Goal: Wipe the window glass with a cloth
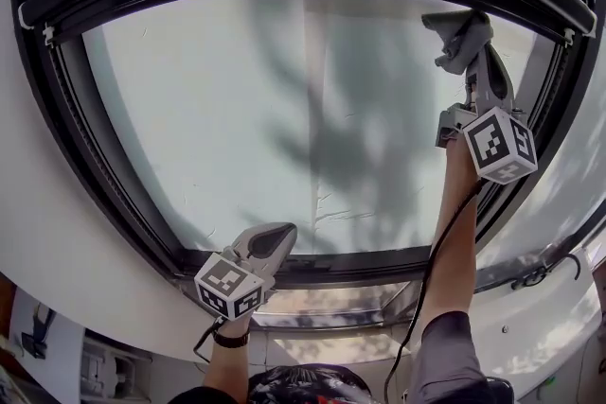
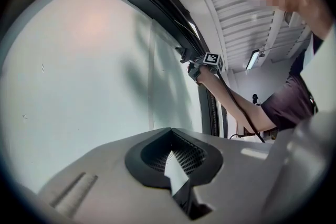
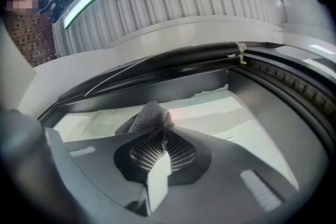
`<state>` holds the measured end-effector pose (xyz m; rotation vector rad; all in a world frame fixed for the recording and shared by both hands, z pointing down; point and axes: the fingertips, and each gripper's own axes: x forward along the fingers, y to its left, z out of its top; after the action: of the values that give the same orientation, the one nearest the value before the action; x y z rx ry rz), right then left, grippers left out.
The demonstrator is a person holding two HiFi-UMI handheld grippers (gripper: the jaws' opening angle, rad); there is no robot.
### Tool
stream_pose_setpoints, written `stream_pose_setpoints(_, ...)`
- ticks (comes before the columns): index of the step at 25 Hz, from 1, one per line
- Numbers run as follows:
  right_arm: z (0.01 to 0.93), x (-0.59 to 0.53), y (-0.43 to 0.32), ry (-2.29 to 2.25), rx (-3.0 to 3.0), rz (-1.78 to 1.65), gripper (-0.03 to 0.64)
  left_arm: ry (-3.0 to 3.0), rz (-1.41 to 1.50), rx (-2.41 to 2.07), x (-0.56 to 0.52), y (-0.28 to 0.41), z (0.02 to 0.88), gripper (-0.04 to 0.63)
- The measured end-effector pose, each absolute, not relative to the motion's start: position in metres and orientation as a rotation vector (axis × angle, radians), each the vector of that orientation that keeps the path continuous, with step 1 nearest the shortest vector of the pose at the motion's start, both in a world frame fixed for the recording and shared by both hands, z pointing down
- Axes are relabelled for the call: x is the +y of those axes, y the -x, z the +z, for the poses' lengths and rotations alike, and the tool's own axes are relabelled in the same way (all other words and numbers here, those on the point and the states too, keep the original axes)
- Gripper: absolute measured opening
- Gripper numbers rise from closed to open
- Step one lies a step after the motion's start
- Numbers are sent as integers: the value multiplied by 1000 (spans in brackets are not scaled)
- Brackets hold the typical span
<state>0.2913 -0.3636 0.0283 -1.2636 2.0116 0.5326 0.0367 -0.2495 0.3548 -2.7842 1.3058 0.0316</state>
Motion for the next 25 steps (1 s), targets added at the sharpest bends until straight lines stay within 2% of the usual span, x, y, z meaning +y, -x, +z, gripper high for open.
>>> stream_pose_setpoints(6, 34, -380, -359, 1396, 1924, 483, 15, 2810, 54, 1294, -255, -51, 358, -6)
stream_pose_setpoints(12, 38, -382, -394, 1568, 1860, 523, 15, 2810, 40, 1287, -262, -58, 359, -6)
stream_pose_setpoints(20, 40, -372, -392, 1668, 1850, 597, 15, 2761, 72, 1310, -265, -32, 345, -6)
stream_pose_setpoints(25, 27, -347, -362, 1682, 1851, 669, 15, 2743, 89, 1356, -263, -3, 346, -6)
